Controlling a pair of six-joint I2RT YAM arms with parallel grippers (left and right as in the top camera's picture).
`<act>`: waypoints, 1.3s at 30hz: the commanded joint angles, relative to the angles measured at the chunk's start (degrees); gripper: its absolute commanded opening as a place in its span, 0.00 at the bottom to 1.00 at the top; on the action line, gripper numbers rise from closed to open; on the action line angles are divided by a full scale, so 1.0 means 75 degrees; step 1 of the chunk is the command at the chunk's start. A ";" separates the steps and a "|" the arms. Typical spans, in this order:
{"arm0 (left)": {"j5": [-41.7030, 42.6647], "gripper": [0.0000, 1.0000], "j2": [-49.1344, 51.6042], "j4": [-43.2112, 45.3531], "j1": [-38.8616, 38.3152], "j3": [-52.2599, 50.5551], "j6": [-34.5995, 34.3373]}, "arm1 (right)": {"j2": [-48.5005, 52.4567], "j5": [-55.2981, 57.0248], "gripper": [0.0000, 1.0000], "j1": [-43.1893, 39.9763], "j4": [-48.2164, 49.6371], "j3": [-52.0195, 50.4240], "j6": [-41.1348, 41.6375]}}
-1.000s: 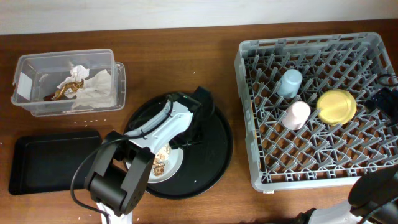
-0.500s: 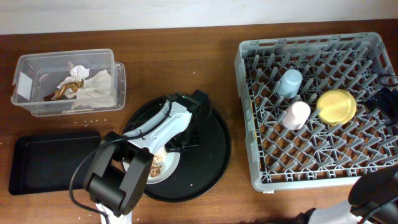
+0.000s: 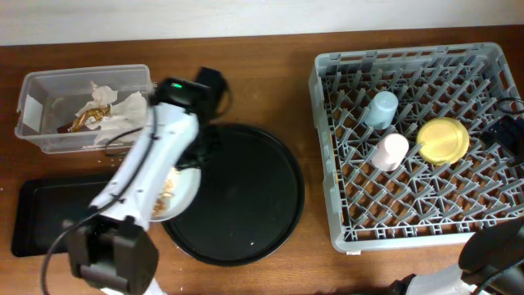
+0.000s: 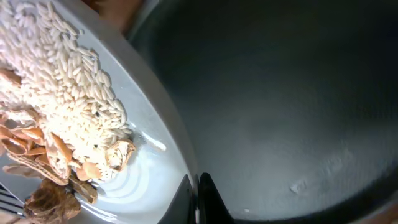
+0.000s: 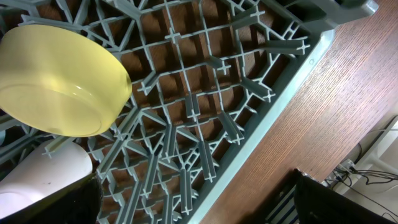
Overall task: Sort waste into correct bins and load items into the dishwasher rack
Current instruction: 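Tilt the plate over the black rectangular tray to dump the scraps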
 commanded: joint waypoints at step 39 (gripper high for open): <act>0.9772 0.01 -0.0152 -0.0906 0.9745 0.0131 0.7146 | 0.0090 0.0041 0.99 -0.0029 -0.0003 -0.0026 0.0070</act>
